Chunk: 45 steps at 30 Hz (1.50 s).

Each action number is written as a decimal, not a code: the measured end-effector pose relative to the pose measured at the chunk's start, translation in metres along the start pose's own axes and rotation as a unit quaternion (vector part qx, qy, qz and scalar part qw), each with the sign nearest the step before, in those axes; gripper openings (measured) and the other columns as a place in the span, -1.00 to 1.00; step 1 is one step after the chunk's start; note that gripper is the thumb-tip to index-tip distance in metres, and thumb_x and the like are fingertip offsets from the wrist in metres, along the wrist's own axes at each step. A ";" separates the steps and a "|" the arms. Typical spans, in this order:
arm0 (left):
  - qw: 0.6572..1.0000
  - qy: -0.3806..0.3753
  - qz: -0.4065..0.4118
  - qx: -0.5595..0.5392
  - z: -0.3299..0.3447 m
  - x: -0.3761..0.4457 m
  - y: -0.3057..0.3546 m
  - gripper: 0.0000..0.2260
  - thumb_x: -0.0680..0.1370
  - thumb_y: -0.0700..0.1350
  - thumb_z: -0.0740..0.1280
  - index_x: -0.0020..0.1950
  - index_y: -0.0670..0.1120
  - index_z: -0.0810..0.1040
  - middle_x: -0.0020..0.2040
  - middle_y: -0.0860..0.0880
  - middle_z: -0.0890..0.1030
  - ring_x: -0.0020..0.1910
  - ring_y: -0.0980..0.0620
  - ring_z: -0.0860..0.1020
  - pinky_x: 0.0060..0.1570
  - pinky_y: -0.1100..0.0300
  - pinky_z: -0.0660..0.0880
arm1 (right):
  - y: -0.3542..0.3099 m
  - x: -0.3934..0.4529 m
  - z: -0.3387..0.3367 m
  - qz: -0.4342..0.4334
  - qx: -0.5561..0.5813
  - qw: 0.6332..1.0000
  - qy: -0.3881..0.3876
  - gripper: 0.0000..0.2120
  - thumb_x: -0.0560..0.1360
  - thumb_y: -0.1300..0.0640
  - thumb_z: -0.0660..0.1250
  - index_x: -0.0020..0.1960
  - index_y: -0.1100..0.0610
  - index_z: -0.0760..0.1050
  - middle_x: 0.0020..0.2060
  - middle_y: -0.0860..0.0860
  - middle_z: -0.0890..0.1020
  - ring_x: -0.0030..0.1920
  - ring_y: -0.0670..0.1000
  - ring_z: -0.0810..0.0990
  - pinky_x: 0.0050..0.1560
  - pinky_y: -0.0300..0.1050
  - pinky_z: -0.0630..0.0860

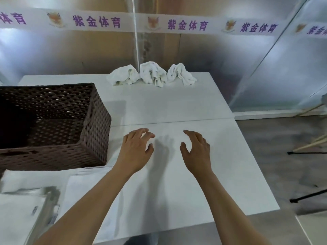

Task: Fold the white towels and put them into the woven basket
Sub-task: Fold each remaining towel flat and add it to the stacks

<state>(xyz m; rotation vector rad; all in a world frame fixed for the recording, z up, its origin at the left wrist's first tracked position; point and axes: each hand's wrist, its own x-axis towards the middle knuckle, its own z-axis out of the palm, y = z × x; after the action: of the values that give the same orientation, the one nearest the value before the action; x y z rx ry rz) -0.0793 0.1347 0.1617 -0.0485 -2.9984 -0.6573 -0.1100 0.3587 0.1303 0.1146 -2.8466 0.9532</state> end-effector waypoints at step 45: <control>0.971 -0.183 -0.153 0.031 0.242 0.289 -0.044 -0.19 0.47 0.31 0.39 0.56 0.42 -0.06 0.61 0.23 -0.23 0.62 0.04 -0.21 0.56 -0.03 -0.19 | 0.222 0.564 0.179 -0.063 -0.192 0.956 -0.212 -0.62 0.55 -0.07 0.25 0.34 -0.04 0.44 0.27 0.06 0.49 0.33 0.19 0.41 0.25 0.14 0.31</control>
<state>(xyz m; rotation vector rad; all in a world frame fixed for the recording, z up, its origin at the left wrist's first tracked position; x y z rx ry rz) -0.3843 0.2005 -0.0541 0.3404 -3.4191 -0.6401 -0.7112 0.4119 -0.0563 0.5053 -3.2997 0.3657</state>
